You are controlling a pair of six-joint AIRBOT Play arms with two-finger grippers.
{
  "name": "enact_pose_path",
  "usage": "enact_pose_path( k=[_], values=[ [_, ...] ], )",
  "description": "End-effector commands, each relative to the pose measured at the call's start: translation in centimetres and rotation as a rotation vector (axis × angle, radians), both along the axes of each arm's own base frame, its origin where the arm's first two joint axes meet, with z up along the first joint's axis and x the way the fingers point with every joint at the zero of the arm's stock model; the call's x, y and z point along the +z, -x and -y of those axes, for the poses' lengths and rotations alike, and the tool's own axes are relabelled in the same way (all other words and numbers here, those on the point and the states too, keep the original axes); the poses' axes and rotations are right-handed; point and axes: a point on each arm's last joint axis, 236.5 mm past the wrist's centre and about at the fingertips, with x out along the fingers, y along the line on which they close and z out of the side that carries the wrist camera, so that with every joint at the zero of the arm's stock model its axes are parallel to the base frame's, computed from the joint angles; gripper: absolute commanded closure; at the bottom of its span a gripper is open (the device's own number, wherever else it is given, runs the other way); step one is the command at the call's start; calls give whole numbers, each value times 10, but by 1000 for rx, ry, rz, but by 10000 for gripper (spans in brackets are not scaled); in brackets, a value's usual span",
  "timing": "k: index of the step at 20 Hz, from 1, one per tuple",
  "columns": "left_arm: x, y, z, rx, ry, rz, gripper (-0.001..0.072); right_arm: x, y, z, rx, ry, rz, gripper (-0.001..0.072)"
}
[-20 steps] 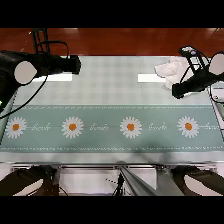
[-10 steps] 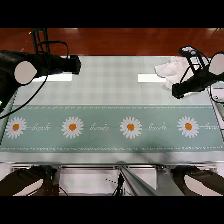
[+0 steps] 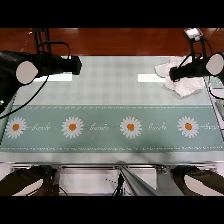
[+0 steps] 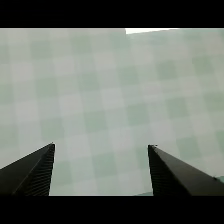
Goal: Fold the shirts.
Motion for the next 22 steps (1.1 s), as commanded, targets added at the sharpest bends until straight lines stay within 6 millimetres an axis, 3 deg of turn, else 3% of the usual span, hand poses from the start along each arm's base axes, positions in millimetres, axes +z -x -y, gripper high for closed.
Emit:
enact_pose_path(
  k=[1, 2, 4, 7, 9, 11, 13, 15, 22],
  values=[
    [4, -6, 3, -15, -1, 34, -7, 55, -67, 42, -126, 60, 383, 143],
    [5, -7, 3, -15, 0, 38, -7, 54, -76, 61, -189, 40, 418, 144],
    [4, -6, 3, -15, 0, 36, -7, 28, -84, 112, -340, -11, 394, 144],
    [4, -6, 3, -15, 0, 35, -7, -23, -73, 194, -617, -140, 339, 144],
    [4, -6, 4, -16, 1, 35, -7, -52, -61, 231, -761, -244, 310, 143],
    [1, -7, 4, -16, -1, 30, -7, -76, -55, 250, -844, -321, 285, 143],
    [-3, -8, 5, -16, -5, 21, -6, -93, -59, 248, -833, -350, 262, 143],
    [-8, -10, 5, -16, -10, 10, -6, -104, -72, 230, -771, -385, 248, 142],
    [-12, -10, 6, -16, -10, 1, -6, -143, -104, 144, -524, -341, 158, 140]
  ],
)
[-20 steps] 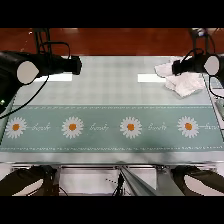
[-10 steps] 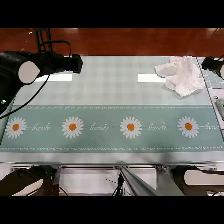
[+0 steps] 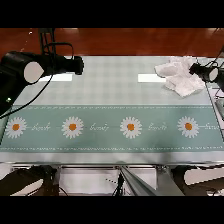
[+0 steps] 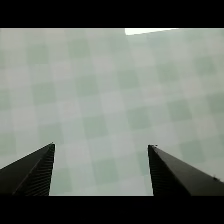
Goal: Fold the shirts.
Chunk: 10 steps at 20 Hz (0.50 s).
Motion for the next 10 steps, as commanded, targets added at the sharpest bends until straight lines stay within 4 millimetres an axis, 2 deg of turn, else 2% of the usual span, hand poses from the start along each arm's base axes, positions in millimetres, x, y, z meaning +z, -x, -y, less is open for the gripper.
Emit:
enact_pose_path(
  k=[1, 3, 5, 8, 9, 10],
  values=[
    [-1, 0, 1, 0, 2, -3, -6, -26, -12, -41, 108, 11, -35, 140],
    [0, 0, 1, -1, 2, -1, -6, -45, -12, -54, 135, 12, -69, 141],
    [1, 1, 1, -1, 4, 1, -6, -56, -11, -56, 139, 7, -89, 160],
    [3, 1, 1, -1, 5, 6, -6, -58, -8, -51, 128, 1, -97, 606],
    [4, 1, 1, -1, 7, 6, -6, -56, -7, -52, 127, 0, -100, 675],
    [6, 2, 2, -2, 17, 7, -6, -49, -6, -52, 127, 1, -96, 674]
  ],
)
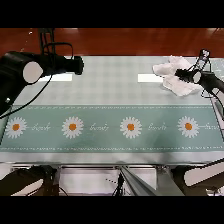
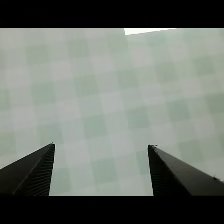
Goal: Fold the shirts.
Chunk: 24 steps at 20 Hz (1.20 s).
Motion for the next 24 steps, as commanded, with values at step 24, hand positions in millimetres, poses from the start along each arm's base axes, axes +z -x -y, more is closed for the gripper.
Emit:
enact_pose_path(
  k=[24],
  values=[
    [288, 181, -70, -43, 98, 366, -5, 535, 256, -70, 94, 183, 998, 677]
  ],
)
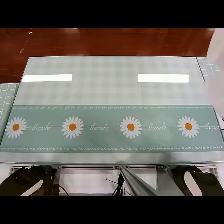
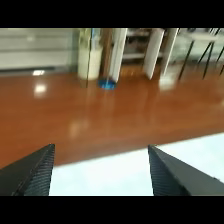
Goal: Fold the shirts.
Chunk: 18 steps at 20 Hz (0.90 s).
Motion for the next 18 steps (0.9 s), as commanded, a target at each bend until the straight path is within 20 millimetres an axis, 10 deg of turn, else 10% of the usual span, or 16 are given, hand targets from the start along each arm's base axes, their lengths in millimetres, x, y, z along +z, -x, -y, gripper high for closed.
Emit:
enact_pose_path(
  k=[1, 6, 12, 15, 18],
  values=[
    [-65, 12, -21, 60, -130, -251, -5, -53, -12, -19, 95, -58, -228, 677],
    [-135, -3, -14, 56, -243, -428, -6, -198, -61, -156, 602, 58, -746, 677],
    [-247, -15, -27, 110, -400, -672, -4, -362, -38, -354, 983, 418, -1090, 676],
    [-293, -12, -41, 146, -444, -785, -4, -435, -9, -403, 1066, 467, -1255, 677],
    [-325, -8, -51, 171, -464, -862, -4, -467, -3, -421, 1081, 472, -1302, 640]
  ],
)
